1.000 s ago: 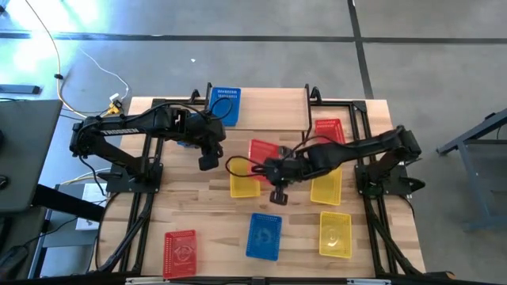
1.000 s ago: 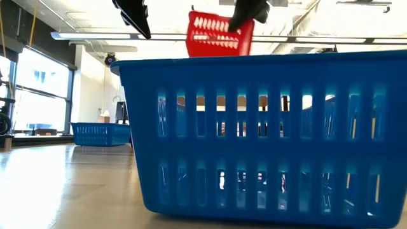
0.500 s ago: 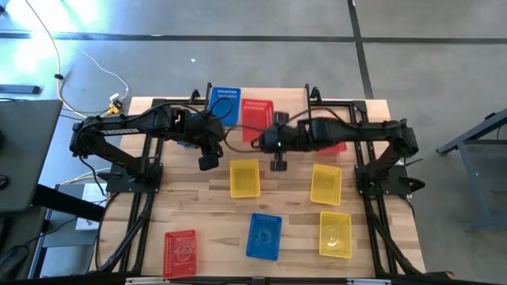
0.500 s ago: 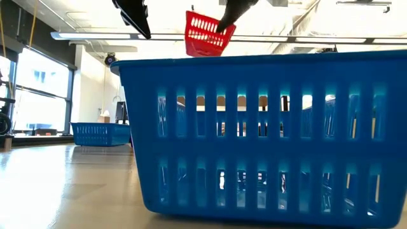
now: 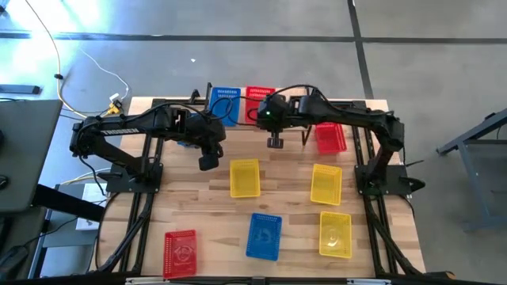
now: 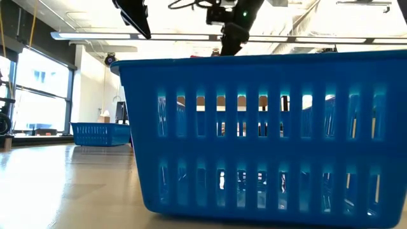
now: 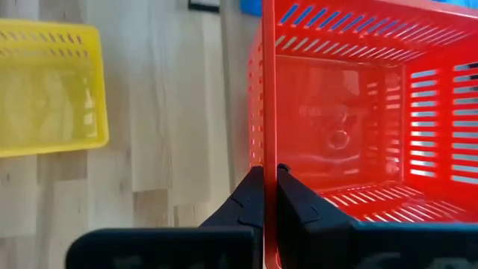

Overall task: Stack baskets on shelf by color
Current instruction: Put the center red bin on the shelf

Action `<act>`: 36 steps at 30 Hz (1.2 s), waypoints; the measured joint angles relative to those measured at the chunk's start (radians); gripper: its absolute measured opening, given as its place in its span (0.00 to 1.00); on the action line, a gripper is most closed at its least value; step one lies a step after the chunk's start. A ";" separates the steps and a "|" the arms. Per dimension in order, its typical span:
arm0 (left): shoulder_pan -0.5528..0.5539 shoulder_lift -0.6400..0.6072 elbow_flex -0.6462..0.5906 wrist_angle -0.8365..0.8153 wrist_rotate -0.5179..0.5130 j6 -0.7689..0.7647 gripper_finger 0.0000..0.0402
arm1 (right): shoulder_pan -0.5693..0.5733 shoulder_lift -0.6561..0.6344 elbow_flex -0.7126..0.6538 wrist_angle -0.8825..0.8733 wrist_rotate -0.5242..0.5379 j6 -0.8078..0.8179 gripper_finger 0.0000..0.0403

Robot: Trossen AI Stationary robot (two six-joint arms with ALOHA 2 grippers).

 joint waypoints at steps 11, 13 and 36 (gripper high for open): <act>0.000 0.000 0.000 0.000 0.000 0.000 0.25 | -0.001 0.039 0.000 0.006 -0.016 -0.031 0.00; 0.000 0.000 0.000 0.000 0.000 0.000 0.25 | -0.001 0.039 -0.001 0.010 0.010 -0.031 0.00; -0.001 0.000 0.000 0.001 0.082 -0.106 0.25 | -0.002 0.039 -0.001 0.016 0.017 0.003 0.00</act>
